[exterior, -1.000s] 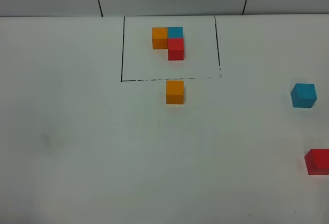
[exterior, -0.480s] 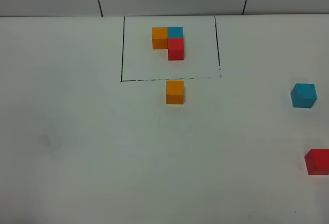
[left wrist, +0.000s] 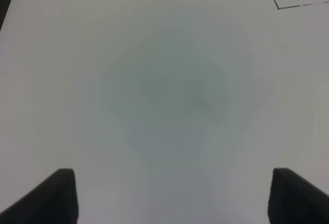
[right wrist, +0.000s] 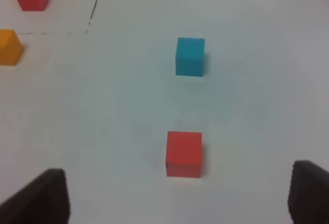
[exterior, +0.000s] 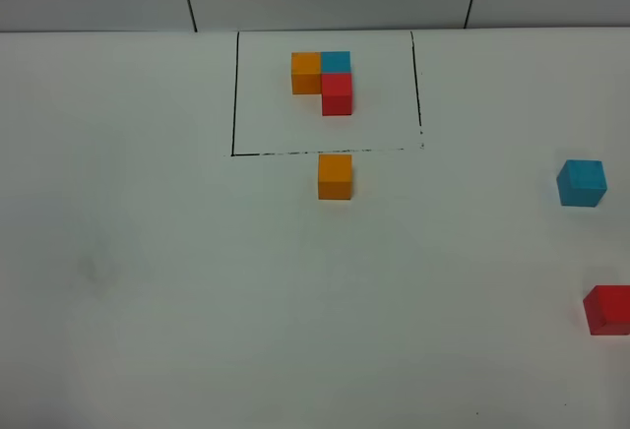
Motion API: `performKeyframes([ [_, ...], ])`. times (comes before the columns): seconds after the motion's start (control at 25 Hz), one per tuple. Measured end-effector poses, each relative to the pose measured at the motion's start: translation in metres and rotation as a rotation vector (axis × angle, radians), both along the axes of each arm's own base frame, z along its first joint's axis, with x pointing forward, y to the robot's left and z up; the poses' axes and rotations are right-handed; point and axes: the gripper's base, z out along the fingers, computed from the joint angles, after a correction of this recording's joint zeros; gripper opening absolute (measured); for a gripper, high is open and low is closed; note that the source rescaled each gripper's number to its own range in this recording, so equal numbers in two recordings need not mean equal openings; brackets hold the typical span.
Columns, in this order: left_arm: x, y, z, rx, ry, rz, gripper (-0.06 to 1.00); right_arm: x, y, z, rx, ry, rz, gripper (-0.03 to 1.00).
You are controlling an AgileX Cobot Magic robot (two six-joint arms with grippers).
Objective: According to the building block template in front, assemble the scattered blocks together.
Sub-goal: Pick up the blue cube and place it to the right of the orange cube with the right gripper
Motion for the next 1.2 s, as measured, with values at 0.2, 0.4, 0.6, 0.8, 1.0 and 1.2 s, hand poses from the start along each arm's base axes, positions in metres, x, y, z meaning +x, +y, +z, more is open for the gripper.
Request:
performKeyframes([
  [0.2,0.0,0.0,0.0,0.0,0.0,0.0,0.9,0.0,0.0,0.0,0.0,0.0,0.0,0.74],
  [0.4,0.0,0.0,0.0,0.0,0.0,0.0,0.9,0.0,0.0,0.0,0.0,0.0,0.0,0.74],
  [0.6,0.0,0.0,0.0,0.0,0.0,0.0,0.9,0.0,0.0,0.0,0.0,0.0,0.0,0.74],
  [0.8,0.0,0.0,0.0,0.0,0.0,0.0,0.9,0.0,0.0,0.0,-0.001,0.0,0.0,0.74],
  [1.0,0.0,0.0,0.0,0.0,0.0,0.0,0.9,0.0,0.0,0.0,-0.001,0.0,0.0,0.74],
  [1.2,0.0,0.0,0.0,0.0,0.0,0.0,0.9,0.0,0.0,0.0,-0.001,0.0,0.0,0.74],
])
